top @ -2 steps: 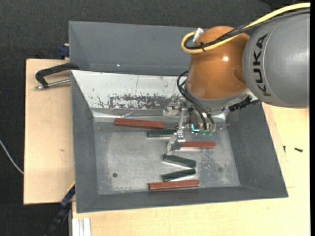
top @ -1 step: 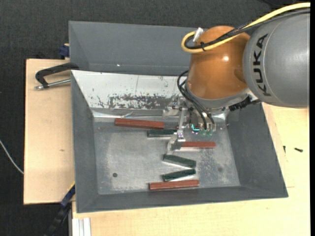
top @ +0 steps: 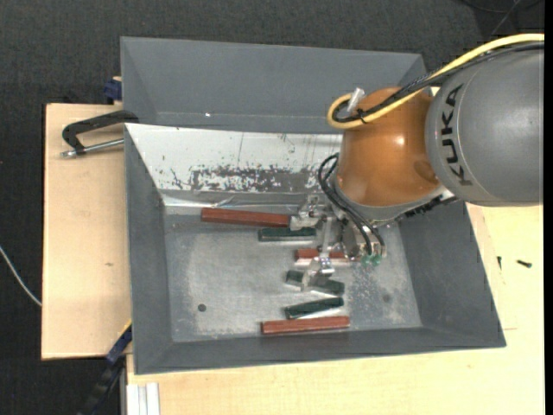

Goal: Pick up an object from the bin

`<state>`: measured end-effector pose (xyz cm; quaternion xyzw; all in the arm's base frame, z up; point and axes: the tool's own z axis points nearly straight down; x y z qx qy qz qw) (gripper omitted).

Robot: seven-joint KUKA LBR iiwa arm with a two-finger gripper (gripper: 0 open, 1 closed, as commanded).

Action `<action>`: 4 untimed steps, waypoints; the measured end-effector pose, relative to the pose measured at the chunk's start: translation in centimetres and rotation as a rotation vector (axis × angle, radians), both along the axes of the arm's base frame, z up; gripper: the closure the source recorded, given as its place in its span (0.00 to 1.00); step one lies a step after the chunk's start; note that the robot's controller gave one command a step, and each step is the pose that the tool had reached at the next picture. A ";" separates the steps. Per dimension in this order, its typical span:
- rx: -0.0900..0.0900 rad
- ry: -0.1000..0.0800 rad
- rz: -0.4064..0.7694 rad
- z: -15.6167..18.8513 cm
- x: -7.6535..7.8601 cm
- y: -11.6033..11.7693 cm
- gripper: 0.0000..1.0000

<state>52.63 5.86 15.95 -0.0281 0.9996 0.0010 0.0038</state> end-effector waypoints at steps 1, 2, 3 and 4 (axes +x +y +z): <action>-0.001 0.005 -0.043 -5.9 -0.2 -1.8 0.00; 0.000 0.007 -0.040 -6.4 -0.1 -2.0 1.00; -0.001 0.007 -0.040 -6.4 -0.1 -2.1 1.00; -0.001 0.001 0.037 9.2 -0.7 -1.7 1.00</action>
Offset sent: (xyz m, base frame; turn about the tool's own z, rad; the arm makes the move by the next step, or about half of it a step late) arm 0.0194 -0.0678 -0.0895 -0.2063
